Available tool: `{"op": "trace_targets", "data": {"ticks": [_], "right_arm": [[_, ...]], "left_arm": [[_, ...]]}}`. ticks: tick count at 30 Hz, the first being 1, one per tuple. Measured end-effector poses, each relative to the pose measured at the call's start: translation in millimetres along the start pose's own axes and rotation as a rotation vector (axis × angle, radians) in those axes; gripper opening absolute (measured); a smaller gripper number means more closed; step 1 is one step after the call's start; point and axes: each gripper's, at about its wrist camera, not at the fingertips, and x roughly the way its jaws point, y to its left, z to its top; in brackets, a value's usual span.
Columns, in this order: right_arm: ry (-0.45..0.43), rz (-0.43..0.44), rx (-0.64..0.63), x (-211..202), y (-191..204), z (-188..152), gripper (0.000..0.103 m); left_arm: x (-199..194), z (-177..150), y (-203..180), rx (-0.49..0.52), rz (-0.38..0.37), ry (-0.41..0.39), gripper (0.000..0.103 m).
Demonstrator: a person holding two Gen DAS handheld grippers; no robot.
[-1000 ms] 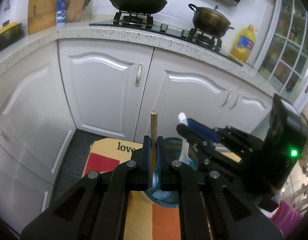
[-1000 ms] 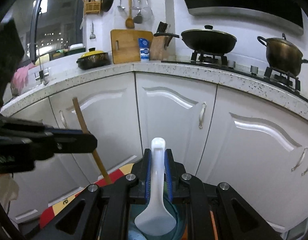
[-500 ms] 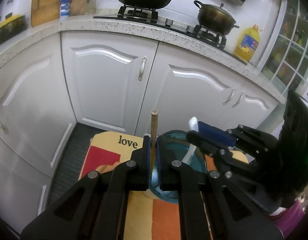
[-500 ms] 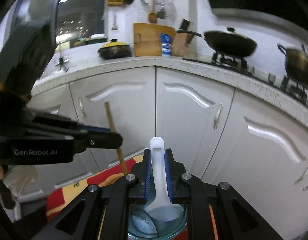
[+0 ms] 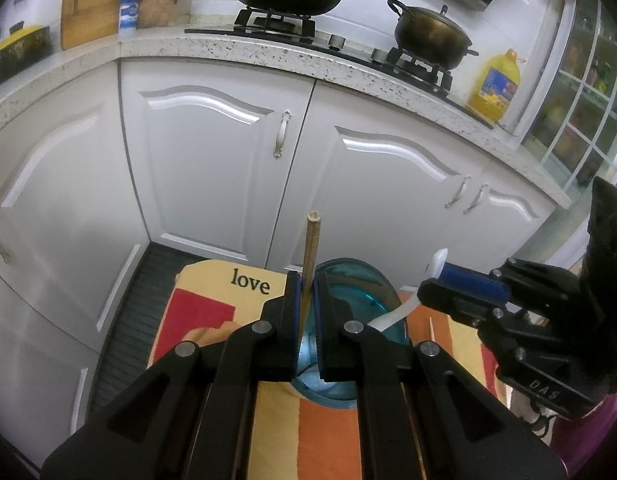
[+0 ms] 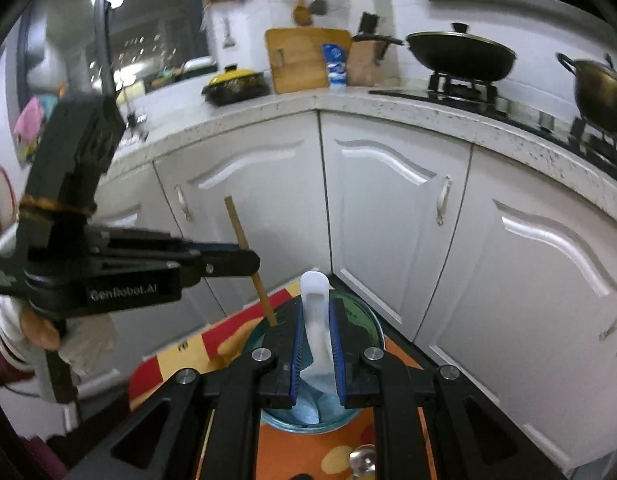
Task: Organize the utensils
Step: 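Lower the chopstick and the white spoon into the cup opening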
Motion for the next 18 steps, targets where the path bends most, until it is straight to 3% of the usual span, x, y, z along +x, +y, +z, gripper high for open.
{"op": "trace_targets", "data": {"ticks": [3,7,11,18], "right_arm": [[-0.017,0.006,0.007,1.5,-0.2,-1.5,0.013],[0.026,-0.008,-0.104,12.0,16.7,2.9,0.013],[0.082,0.002,0.121,16.9,-2.7,16.9,0.014],[0.038,-0.025,0.147,15.0,-4.4,21.2,0.013]], "left_arm": [[0.9,-0.7,-0.3,0.0,-0.001,0.005,0.004],[3.5,-1.9,0.0,-0.006,0.003,0.017,0.004],[3.1,-2.3,1.5,-0.015,0.002,0.014,0.004],[5.0,-4.6,2.9,-0.017,-0.009,0.02,0.004]]}}
